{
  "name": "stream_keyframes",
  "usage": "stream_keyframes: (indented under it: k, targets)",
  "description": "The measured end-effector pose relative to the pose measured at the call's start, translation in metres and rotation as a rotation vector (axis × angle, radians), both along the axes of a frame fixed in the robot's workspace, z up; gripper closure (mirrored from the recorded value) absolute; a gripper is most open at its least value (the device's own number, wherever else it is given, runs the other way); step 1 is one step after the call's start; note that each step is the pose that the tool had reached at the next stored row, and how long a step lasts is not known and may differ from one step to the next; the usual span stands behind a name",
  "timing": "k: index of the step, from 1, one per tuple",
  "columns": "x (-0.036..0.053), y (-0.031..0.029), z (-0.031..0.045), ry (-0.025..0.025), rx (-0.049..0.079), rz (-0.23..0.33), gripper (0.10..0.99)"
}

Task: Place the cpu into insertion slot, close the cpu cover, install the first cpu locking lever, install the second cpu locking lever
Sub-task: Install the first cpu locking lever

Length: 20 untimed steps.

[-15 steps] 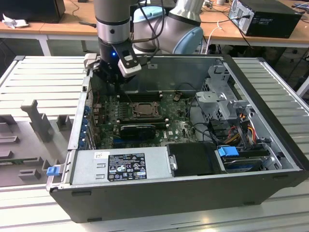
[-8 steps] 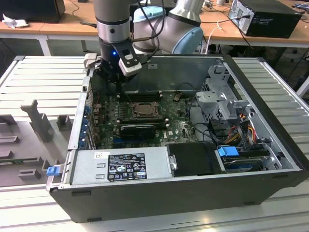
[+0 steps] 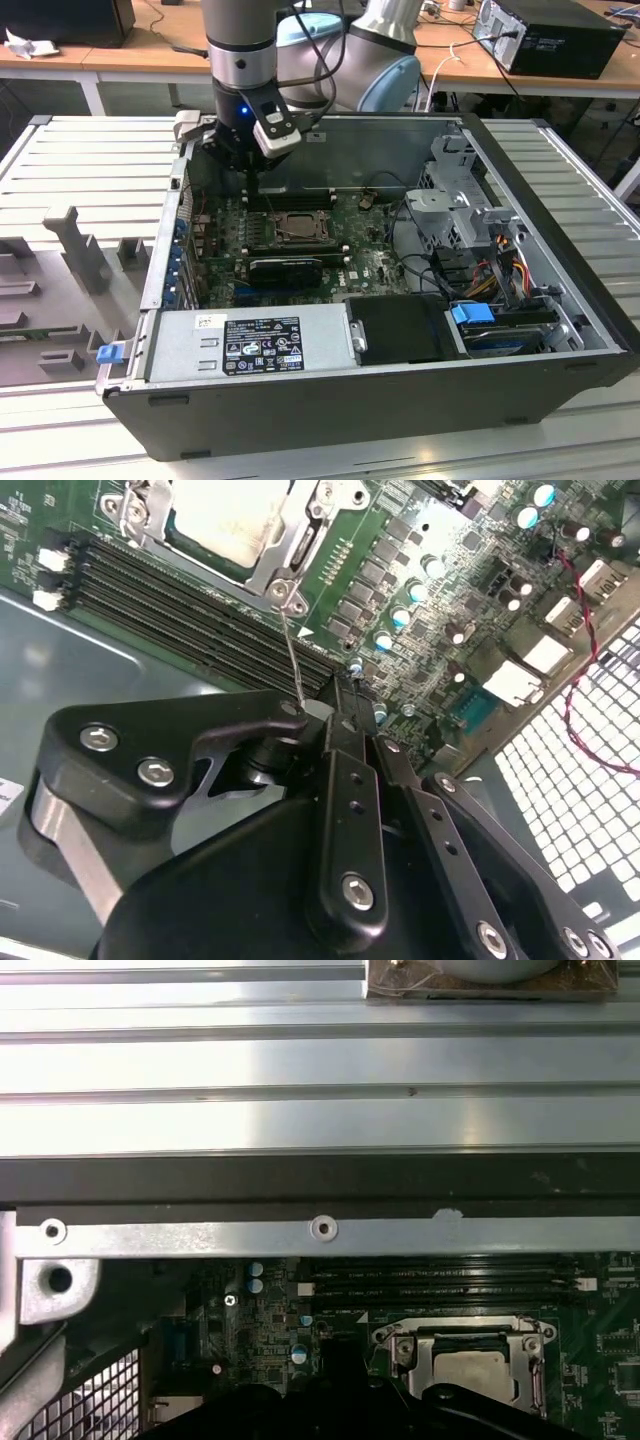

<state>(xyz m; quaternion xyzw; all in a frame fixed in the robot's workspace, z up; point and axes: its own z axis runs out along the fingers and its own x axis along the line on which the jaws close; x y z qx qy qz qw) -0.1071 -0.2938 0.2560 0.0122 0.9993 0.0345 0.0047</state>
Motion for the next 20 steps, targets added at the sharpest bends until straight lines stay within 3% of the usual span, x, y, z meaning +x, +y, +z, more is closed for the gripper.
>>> stream_keyframes:
  k: [20]
  targets:
    - [0.0162,0.0000,-0.0004,0.0000,0.000,0.000,0.980]
